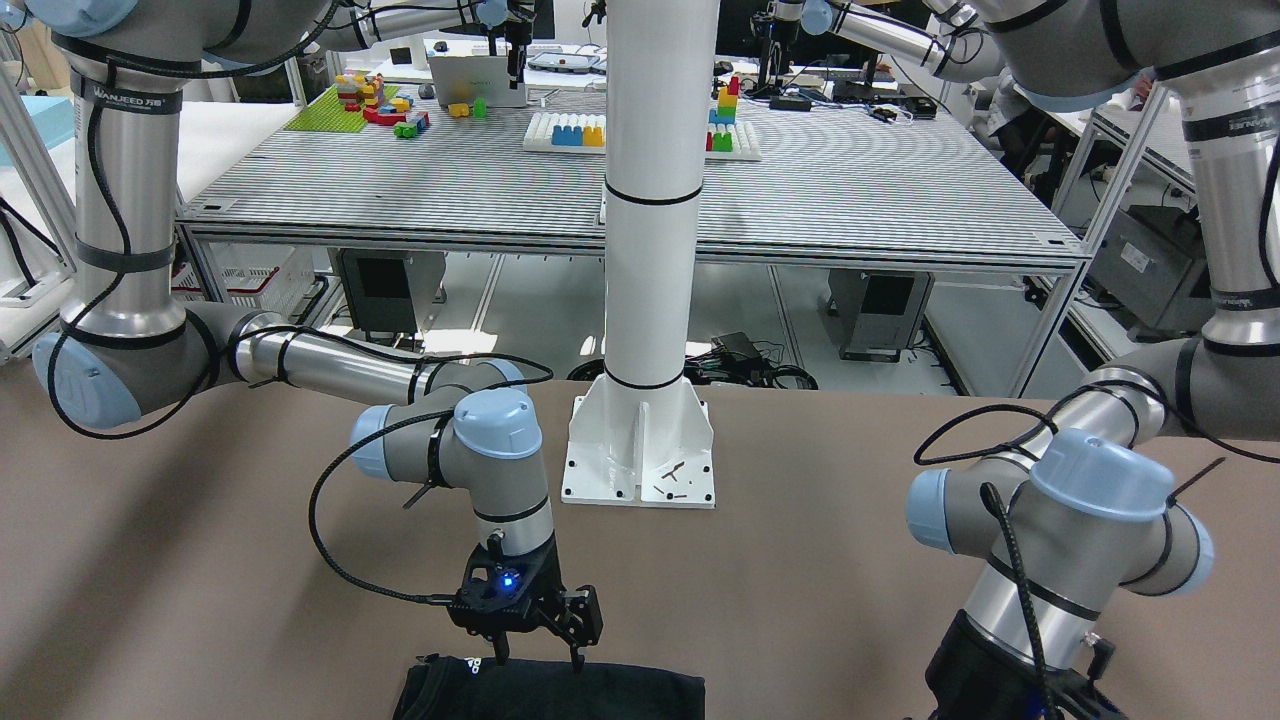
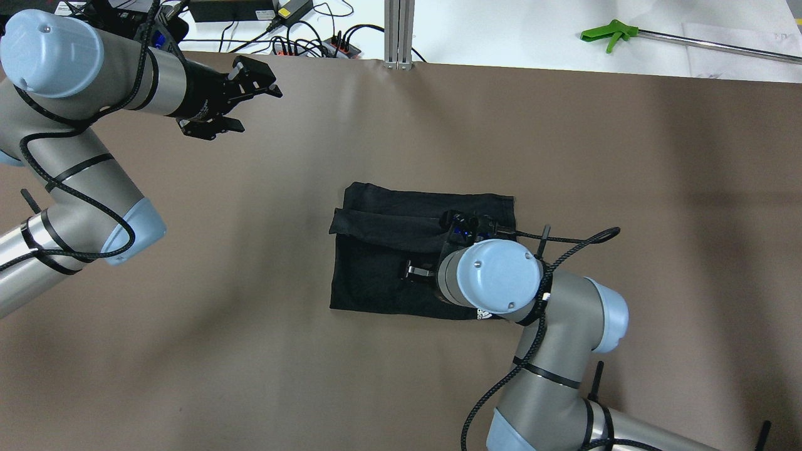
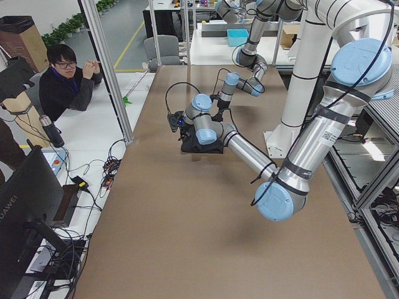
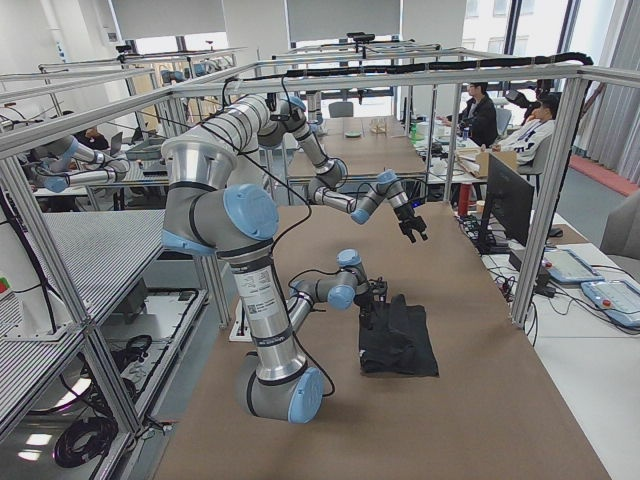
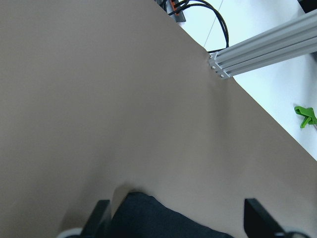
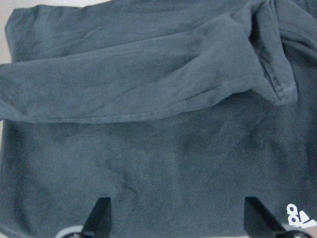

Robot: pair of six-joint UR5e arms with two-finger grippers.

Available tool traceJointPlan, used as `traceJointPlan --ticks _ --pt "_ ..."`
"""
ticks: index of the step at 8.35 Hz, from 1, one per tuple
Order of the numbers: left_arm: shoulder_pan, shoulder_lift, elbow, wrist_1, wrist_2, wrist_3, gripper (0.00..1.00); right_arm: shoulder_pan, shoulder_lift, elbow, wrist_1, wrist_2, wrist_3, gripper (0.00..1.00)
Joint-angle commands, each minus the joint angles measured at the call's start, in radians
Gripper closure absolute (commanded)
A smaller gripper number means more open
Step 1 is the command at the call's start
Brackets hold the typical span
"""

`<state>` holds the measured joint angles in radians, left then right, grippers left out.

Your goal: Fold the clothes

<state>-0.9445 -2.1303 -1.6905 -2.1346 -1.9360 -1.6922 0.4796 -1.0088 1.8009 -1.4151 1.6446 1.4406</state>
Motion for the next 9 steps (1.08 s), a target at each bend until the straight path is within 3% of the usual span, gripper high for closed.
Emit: traceJointPlan --ticks 1,5,7,9 --pt "0.0 0.006 0.012 -0.001 0.002 0.006 0.06 -0.021 0.122 -0.174 -0.028 -0.043 -0.126 0.06" --pt "0.003 0.003 0.055 -0.013 0.003 0.009 0.06 0.06 0.164 -0.349 0.004 -0.058 -0.29 0.06" --pt "0.003 -0.003 0.055 -0.013 0.003 0.006 0.06 0.164 0.192 -0.44 0.045 -0.058 -0.417 0.06" --pt "0.003 -0.005 0.051 -0.011 0.005 -0.006 0.06 0.278 0.255 -0.588 0.101 -0.057 -0.55 0.06"
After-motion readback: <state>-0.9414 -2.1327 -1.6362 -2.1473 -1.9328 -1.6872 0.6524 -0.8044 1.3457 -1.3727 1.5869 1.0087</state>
